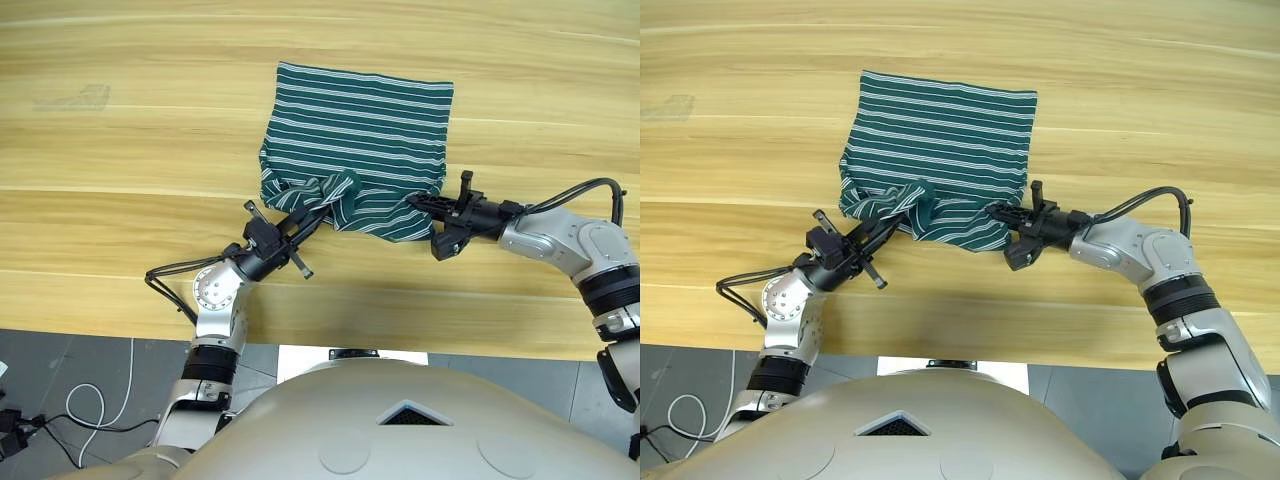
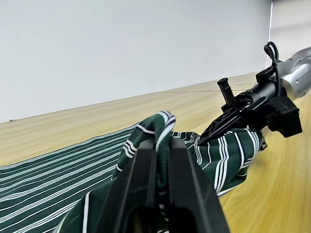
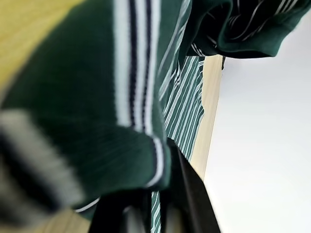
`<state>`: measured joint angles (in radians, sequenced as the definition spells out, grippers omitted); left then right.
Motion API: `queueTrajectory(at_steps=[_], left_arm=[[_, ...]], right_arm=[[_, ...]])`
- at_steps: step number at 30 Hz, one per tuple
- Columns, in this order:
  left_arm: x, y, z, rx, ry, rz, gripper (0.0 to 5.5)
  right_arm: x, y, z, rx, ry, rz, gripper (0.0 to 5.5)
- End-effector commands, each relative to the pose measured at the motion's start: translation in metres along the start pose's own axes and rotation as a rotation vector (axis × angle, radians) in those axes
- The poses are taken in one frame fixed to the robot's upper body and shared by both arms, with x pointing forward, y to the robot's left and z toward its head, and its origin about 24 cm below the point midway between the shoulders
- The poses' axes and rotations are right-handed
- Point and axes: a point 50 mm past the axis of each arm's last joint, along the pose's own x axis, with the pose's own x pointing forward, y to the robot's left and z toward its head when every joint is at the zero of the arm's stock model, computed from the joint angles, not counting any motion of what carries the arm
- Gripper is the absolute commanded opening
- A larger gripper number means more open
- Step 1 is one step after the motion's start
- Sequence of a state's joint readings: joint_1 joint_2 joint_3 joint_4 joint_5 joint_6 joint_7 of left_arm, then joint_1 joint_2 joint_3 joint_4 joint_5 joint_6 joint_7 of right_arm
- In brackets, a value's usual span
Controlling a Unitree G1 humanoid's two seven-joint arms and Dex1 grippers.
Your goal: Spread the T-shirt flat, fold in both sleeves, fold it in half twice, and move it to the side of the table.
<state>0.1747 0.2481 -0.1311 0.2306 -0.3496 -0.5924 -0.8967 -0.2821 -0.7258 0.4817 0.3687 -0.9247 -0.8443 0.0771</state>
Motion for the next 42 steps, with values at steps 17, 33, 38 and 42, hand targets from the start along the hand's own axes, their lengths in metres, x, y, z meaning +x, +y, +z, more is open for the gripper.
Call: queueTrajectory(at_steps=[17, 33, 38, 42], left_arm=[[-0.052, 0.035, 0.032, 0.158, 0.054, 0.106, 0.09], [-0.038, 0.034, 0.06, 0.145, -0.021, 0.055, 0.09], [0.011, 0.081, 0.033, 0.154, 0.106, 0.147, 0.09], [0.046, 0.109, 0.021, 0.127, 0.172, 0.227, 0.09]], right_arm=[[-0.07, 0.003, 0.03, 0.558, -0.024, -0.43, 0.01], [-0.073, -0.018, 0.015, 0.579, -0.049, -0.494, 0.01], [-0.041, -0.028, -0.016, 0.522, 0.055, -0.512, 0.01], [-0.024, -0.029, -0.038, 0.517, 0.143, -0.549, 0.01]])
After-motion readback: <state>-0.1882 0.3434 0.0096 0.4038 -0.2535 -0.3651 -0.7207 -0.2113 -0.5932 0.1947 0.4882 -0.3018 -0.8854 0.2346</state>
